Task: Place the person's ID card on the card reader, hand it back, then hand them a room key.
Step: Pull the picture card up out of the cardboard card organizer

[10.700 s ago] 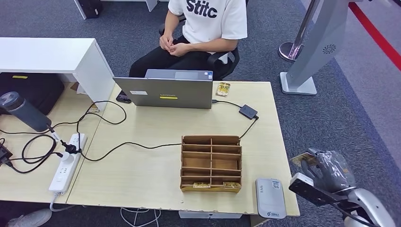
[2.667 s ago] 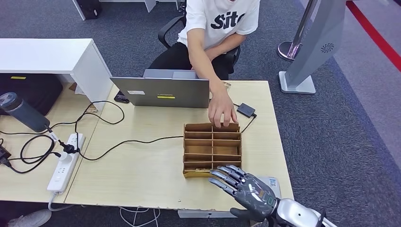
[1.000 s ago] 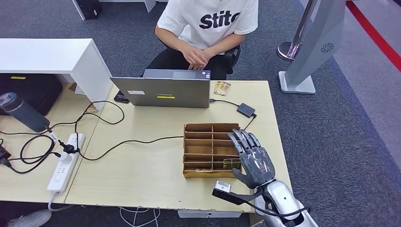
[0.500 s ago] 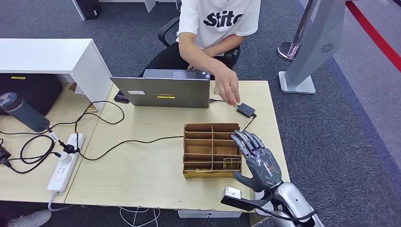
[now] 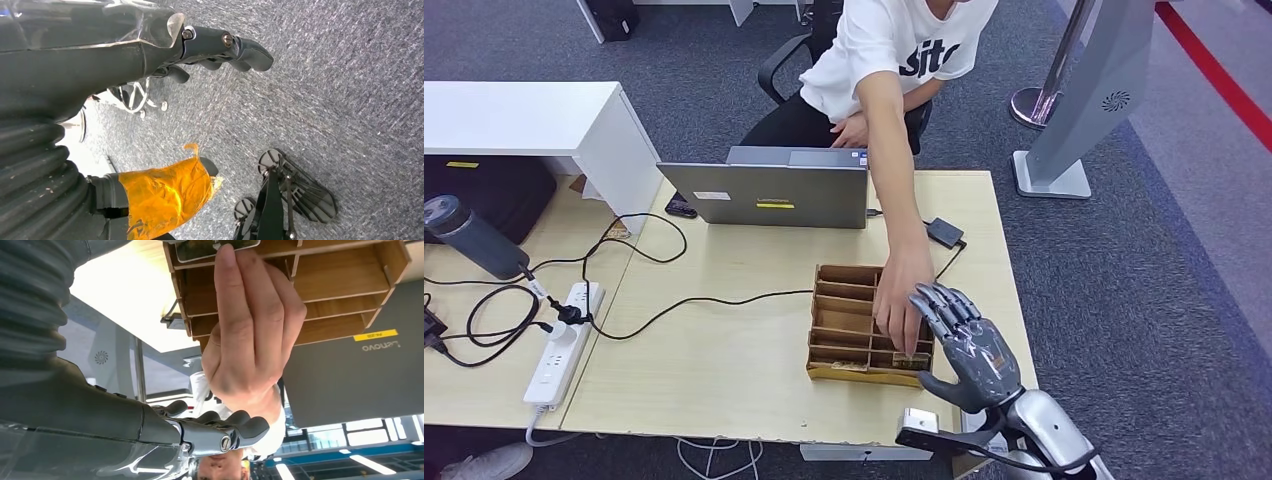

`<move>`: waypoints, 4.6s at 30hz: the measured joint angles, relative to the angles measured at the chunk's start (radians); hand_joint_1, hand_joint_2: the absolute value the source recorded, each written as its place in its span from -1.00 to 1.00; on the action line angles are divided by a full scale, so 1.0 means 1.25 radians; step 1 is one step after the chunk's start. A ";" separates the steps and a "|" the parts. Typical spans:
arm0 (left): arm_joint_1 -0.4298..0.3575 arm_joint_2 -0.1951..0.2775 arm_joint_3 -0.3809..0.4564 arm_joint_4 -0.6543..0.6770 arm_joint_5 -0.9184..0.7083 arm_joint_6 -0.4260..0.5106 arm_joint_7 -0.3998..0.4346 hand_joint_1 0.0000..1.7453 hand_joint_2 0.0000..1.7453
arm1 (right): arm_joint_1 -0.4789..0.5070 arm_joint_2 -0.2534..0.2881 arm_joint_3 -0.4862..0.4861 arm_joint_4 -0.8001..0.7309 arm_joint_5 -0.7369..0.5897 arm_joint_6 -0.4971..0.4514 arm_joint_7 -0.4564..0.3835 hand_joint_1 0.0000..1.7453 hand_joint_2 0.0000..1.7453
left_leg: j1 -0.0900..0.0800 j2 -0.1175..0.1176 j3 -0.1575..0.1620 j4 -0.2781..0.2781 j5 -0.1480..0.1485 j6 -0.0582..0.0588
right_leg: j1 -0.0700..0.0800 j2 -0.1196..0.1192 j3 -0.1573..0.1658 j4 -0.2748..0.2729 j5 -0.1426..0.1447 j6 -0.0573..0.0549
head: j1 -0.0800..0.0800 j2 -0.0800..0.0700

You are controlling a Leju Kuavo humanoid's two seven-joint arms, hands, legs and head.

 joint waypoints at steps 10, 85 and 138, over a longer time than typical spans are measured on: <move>0.000 -0.002 0.024 0.000 0.009 0.010 0.000 -1.00 1.00 | 0.050 -0.083 -0.001 -0.081 0.059 -0.021 0.082 -1.00 1.00 | 0.000 0.000 0.000 0.000 -0.001 0.001 | 0.000 0.000 0.000 0.000 0.000 0.000 | 0.000 0.000; -0.009 -0.011 0.067 0.000 -0.057 0.008 -0.003 -1.00 1.00 | -0.031 0.051 0.207 0.031 0.058 0.047 0.221 -1.00 1.00 | 0.000 0.000 0.000 0.000 -0.001 0.001 | 0.000 0.000 0.001 0.000 0.000 0.000 | 0.000 0.000; -0.010 -0.016 0.107 0.000 -0.089 0.010 -0.003 -1.00 1.00 | -0.027 0.131 0.059 0.086 0.220 0.052 0.275 -1.00 1.00 | 0.000 0.000 0.000 0.000 -0.001 0.001 | 0.000 0.000 0.001 0.000 0.000 0.000 | 0.000 0.000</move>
